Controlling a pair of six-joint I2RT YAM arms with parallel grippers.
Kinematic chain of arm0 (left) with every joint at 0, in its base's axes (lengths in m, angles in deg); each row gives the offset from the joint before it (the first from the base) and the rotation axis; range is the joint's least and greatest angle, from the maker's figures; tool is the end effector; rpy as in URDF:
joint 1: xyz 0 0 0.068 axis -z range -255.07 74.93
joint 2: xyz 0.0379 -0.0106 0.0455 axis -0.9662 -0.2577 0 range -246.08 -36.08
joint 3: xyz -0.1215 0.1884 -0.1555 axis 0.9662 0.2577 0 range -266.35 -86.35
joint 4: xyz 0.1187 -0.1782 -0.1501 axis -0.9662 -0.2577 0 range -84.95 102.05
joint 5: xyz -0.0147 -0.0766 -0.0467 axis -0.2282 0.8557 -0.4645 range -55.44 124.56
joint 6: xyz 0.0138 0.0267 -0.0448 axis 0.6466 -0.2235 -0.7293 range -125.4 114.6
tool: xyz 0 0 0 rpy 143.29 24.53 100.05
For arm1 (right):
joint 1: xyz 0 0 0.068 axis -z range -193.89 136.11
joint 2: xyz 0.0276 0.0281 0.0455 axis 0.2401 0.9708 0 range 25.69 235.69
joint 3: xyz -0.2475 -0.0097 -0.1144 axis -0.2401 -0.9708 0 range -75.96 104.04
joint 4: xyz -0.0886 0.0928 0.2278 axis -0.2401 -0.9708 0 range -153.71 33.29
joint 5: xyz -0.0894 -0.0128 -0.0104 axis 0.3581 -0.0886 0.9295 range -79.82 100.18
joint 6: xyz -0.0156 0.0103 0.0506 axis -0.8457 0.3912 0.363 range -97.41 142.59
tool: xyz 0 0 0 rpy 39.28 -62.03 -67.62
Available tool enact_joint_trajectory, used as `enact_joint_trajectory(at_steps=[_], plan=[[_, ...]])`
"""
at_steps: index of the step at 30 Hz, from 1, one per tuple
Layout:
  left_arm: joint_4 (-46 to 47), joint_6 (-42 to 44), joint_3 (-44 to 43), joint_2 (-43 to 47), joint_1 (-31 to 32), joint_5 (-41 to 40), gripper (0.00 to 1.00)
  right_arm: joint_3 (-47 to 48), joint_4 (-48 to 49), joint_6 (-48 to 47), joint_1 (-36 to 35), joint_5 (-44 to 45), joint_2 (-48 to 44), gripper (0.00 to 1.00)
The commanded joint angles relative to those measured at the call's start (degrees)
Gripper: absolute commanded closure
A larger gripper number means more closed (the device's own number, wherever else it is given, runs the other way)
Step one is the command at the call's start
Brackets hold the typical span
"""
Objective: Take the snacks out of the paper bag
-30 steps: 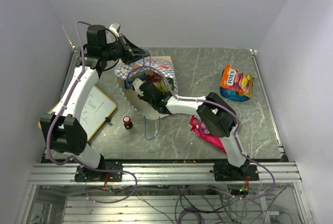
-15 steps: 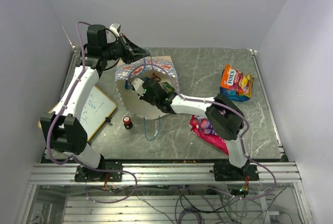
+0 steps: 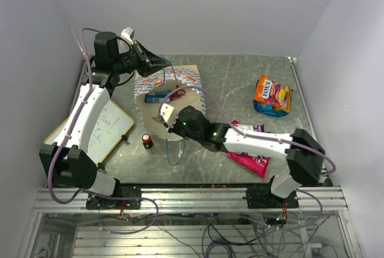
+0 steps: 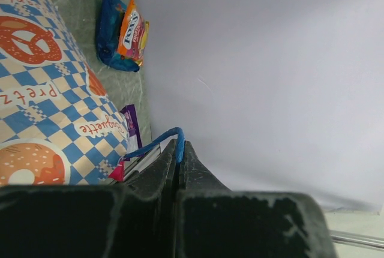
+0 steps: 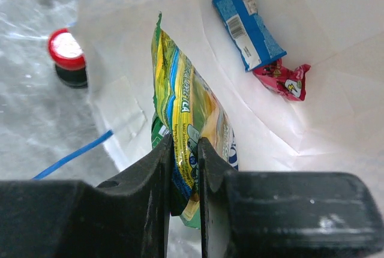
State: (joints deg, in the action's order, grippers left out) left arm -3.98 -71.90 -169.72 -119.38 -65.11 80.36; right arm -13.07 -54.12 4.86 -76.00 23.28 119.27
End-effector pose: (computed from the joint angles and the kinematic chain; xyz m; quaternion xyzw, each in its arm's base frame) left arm 0.3198 -0.0822 0.4088 -0.1420 0.7588 -0.5873 0.2434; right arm 0.1820 0.3265 0.2524 -0.5018 0.6911 0.1023 0.5100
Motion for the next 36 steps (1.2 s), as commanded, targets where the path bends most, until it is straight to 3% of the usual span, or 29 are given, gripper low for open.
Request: enact_joint_trajectory(at_steps=[1,8,18,27,36], plan=[[1.9,-0.8,1.6,1.8,-0.1,-1.3,0.93,-2.9,1.8,4.6,-0.8,-2.1,-10.2,1.0],[-1.0,1.7,1.9,3.4,-0.1,-2.1,0.93,-2.1,-3.5,13.8,-1.1,-5.7,-22.1,1.0],[0.3,1.5,5.4,5.5,-0.1,-2.2,0.93,9.8,-30.2,28.5,-1.2,-2.4,-34.1,1.0],[1.8,0.6,8.7,8.3,-0.1,-2.8,0.93,16.2,-47.1,43.3,-1.1,17.3,-46.0,1.0],[0.9,0.7,9.9,10.9,-0.1,-3.4,0.93,22.2,-72.0,58.7,-1.1,41.2,-45.1,1.0]])
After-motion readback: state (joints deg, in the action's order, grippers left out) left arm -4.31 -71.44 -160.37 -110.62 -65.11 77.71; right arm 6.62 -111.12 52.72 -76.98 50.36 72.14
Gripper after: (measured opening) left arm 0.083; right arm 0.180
